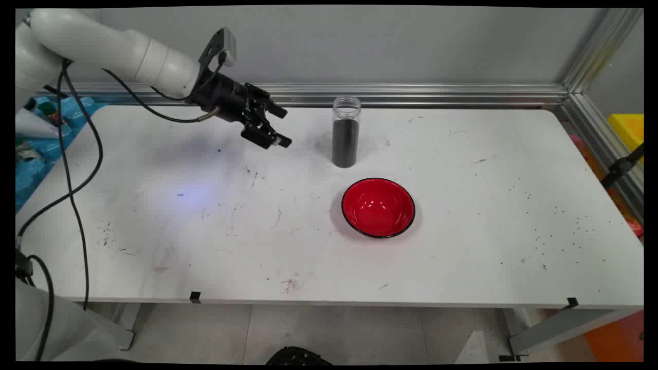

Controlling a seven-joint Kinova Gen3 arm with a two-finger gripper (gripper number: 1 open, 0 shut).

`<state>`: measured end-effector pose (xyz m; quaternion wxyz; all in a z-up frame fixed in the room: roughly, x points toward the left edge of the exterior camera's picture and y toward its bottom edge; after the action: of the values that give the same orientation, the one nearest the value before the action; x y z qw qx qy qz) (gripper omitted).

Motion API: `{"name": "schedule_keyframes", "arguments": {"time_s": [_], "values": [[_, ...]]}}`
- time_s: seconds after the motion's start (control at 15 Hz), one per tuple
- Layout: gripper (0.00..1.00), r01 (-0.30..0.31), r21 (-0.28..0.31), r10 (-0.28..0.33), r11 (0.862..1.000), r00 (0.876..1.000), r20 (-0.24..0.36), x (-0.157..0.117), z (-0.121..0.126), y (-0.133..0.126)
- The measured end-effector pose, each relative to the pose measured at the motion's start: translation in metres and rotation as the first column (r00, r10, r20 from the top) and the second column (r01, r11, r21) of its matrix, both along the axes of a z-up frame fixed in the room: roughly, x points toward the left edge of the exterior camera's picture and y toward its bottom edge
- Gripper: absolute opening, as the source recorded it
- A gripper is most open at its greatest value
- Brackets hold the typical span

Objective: Pick up the black seasoning powder from the table

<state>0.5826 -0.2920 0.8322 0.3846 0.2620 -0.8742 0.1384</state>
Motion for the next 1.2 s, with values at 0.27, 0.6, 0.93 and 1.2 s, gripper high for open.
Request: {"name": "schedule_keyframes", "arguments": {"time_s": [0.27, 0.6, 0.93, 1.2], "values": [[1.0, 0.004, -0.019, -0.004, 1.0, 1.0, 0.009, -0.005, -0.011, -0.004], [1.0, 0.014, -0.038, -0.013, 0.999, 1.0, 0.007, -0.014, -0.03, -0.014], [1.0, 0.025, -0.036, -0.025, 0.999, 1.0, -0.016, -0.026, -0.052, -0.032], [1.0, 0.029, -0.034, -0.03, 0.999, 0.999, -0.037, -0.036, -0.069, -0.051]]}}
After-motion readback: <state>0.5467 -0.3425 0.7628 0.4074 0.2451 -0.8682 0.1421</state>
